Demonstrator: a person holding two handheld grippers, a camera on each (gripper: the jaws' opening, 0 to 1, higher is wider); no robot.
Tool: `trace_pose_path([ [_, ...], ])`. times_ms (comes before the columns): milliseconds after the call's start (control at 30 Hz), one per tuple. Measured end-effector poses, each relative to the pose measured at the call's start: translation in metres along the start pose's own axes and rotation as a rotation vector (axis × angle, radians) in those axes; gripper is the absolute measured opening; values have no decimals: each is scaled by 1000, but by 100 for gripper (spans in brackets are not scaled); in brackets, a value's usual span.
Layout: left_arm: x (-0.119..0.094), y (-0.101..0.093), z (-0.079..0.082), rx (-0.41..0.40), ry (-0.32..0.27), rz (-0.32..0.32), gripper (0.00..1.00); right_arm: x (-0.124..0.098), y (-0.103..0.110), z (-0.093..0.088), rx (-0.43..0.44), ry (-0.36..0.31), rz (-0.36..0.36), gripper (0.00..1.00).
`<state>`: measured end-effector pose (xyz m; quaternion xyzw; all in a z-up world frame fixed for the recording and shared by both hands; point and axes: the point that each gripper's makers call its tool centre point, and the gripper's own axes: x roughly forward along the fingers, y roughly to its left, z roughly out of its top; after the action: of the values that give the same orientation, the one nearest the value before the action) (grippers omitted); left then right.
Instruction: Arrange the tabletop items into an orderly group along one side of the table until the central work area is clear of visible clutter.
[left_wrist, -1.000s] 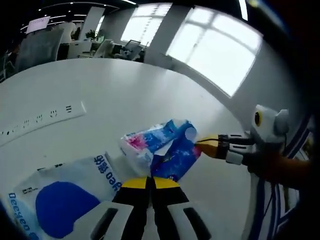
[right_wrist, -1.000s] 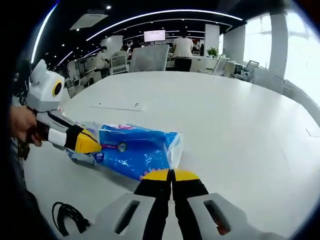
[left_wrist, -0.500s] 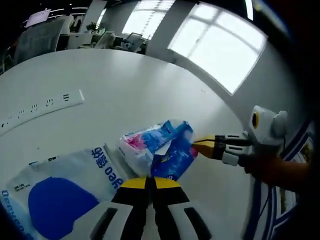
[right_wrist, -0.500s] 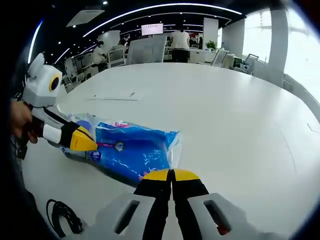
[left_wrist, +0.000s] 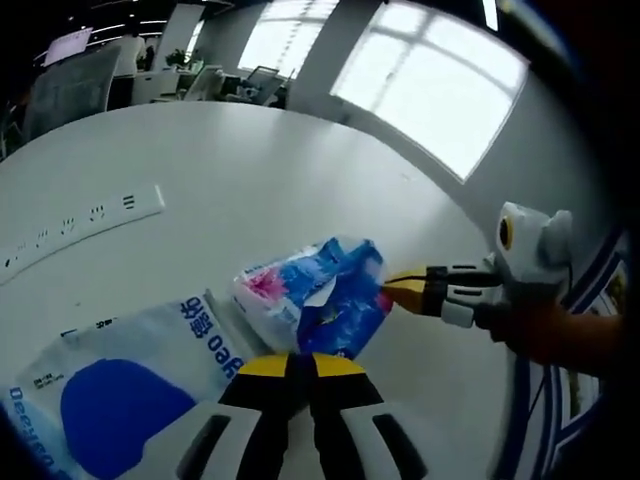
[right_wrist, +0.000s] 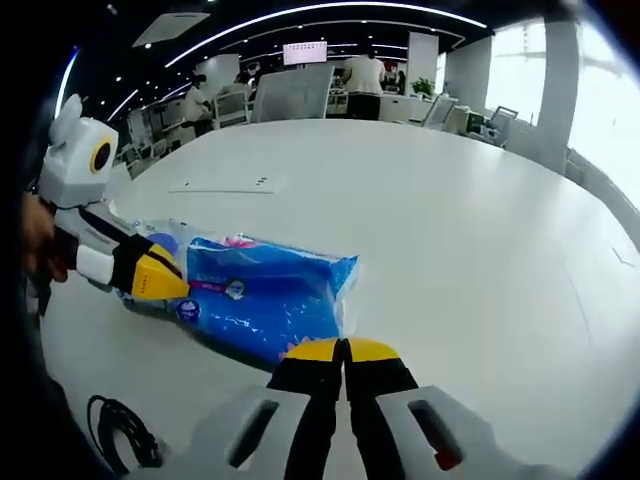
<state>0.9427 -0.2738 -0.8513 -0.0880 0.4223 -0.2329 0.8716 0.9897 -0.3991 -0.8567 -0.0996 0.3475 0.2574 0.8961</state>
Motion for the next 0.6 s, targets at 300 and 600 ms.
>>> trace_pose_path([
  [300, -5, -5, 3, 40, -8, 9, 7, -6, -1, -4, 7, -10, 3, 3],
  [600, -11, -3, 1, 76, 1, 20, 8, -16, 2, -1, 13, -32, 5, 7],
])
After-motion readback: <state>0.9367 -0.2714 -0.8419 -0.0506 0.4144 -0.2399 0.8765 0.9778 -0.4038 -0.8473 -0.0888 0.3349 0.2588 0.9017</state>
